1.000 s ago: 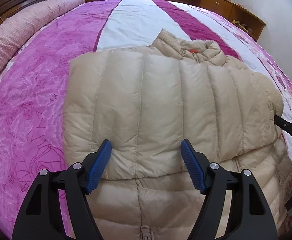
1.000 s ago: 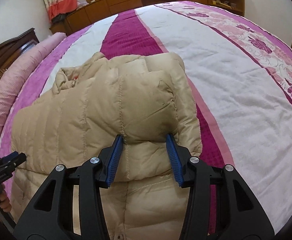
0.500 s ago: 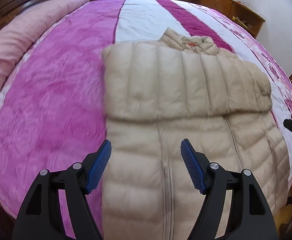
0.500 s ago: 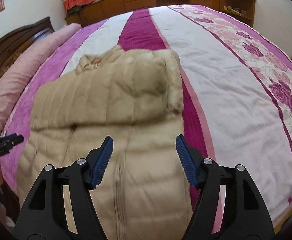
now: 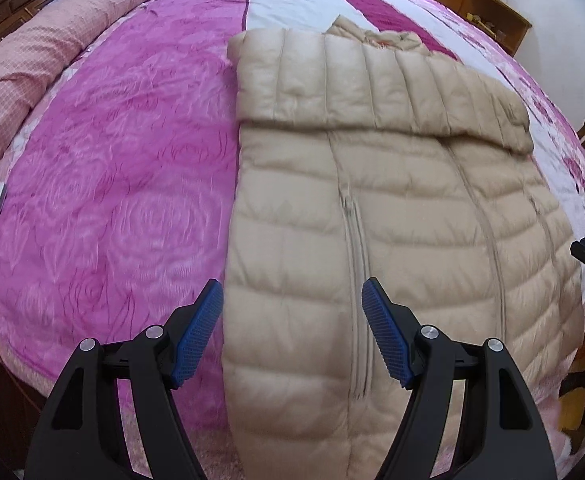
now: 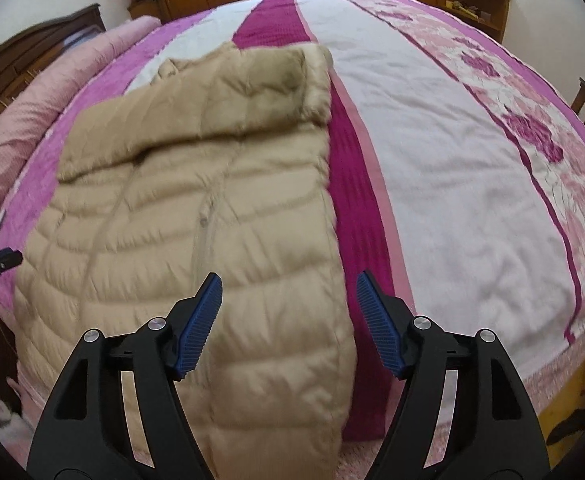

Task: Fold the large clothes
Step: 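Lower both grippers to the jacket hem and grasp it with the right gripper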

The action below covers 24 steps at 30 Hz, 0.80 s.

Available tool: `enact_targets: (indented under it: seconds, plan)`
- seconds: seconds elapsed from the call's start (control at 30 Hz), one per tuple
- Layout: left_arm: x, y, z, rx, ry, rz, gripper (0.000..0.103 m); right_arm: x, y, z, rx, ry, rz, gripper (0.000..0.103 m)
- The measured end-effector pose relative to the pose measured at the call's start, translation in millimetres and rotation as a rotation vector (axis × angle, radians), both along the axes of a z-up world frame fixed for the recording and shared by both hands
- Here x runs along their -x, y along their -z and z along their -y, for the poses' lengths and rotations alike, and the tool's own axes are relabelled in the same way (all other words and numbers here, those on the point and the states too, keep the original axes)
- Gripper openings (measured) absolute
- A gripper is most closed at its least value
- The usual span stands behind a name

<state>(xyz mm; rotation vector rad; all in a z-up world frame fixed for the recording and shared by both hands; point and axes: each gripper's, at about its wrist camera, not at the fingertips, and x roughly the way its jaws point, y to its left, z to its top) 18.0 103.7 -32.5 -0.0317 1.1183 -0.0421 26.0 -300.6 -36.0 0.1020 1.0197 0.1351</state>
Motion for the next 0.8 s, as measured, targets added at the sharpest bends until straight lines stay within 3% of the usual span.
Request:
enact_targets:
  seconds: [0.4, 0.63, 0.73, 0.8]
  plan:
    - [27.0, 30.5, -8.0, -0.007, 0.005, -0.090, 0.073, 27.4, 26.9, 2.9, -0.004, -0.046, -0.092, 0.070]
    - [27.8, 40.1, -4.4, 0.106, 0.039, -0.105, 0.073, 31.2, 32.8, -7.0, -0.018, -0.088, -0.108, 0.071]
    - [29.0, 42.9, 0.9, 0.112, 0.060, -0.108, 0.067, 31.6, 34.1, -7.4, -0.037, -0.097, -0.109, 0.071]
    - [29.8, 43.5, 2.6, 0.125, 0.069, -0.110, 0.055, 31.6, 34.5, -7.3, -0.048, -0.099, -0.109, 0.064]
